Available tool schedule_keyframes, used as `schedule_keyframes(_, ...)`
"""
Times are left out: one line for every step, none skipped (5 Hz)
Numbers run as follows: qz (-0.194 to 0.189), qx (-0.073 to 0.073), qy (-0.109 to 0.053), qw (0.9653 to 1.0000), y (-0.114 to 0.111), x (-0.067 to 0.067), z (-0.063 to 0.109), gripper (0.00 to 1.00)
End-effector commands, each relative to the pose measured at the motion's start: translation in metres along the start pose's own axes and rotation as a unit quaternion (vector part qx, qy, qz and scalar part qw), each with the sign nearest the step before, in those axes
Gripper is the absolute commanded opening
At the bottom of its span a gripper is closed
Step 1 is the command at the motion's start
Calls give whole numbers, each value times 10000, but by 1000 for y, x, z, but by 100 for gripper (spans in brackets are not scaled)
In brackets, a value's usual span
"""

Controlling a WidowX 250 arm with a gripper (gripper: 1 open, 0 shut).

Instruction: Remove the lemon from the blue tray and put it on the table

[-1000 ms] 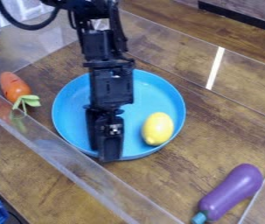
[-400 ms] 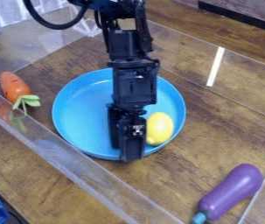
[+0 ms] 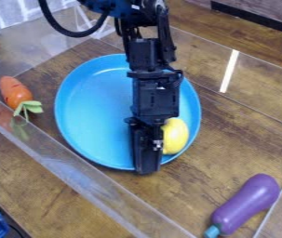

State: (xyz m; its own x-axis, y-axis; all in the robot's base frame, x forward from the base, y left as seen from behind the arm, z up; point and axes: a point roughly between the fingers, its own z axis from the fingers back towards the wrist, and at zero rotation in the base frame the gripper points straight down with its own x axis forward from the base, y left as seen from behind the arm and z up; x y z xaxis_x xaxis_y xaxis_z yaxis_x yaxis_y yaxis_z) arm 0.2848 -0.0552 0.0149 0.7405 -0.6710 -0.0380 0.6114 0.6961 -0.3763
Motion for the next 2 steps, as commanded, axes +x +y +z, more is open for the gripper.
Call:
schedule_keyframes(44,160,-150,9997,7,5,6,0)
schedule_keyframes(12,176,-161,9997,7,5,9,0)
